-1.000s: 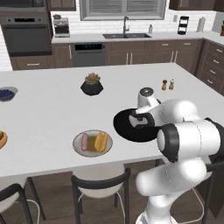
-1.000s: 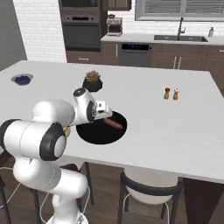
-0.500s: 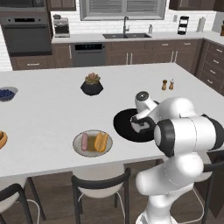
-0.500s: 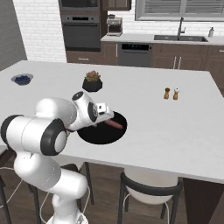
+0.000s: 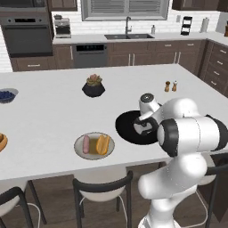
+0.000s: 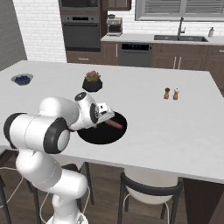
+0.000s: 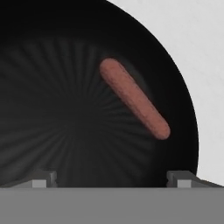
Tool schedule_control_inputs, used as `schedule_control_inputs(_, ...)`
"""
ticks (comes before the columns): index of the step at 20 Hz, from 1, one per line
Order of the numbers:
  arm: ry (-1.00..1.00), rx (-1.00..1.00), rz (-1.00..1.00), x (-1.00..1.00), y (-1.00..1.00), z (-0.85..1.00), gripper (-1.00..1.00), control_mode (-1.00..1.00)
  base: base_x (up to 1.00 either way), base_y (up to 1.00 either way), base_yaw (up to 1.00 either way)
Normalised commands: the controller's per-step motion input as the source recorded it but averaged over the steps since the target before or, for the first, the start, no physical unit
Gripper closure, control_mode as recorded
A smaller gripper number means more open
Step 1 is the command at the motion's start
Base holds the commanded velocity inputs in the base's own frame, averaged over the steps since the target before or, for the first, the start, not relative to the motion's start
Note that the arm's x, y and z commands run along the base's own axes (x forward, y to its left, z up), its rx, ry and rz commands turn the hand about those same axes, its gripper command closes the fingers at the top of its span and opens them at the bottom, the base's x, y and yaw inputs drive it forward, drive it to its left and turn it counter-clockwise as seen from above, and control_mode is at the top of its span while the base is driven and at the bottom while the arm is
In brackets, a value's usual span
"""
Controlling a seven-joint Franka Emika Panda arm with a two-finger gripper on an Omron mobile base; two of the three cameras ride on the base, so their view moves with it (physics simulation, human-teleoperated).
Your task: Place one bun and one sausage from the bowl on each plate.
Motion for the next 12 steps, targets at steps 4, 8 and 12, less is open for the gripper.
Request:
schedule_control_inputs(4,0.03,0.0,0.25,0.28,-0.17,0.0,-1.0,-1.0,0.0,0.0,0.0)
schedule_control_inputs(8,0.09,-0.01,0.16,0.4,0.0,0.0,-1.0,-1.0,0.0,0.0,0.0)
schedule_control_inputs(12,0.12,-0.07,0.0,0.18,0.0,-0.03,-1.0,-1.0,0.0,0.0,0.0)
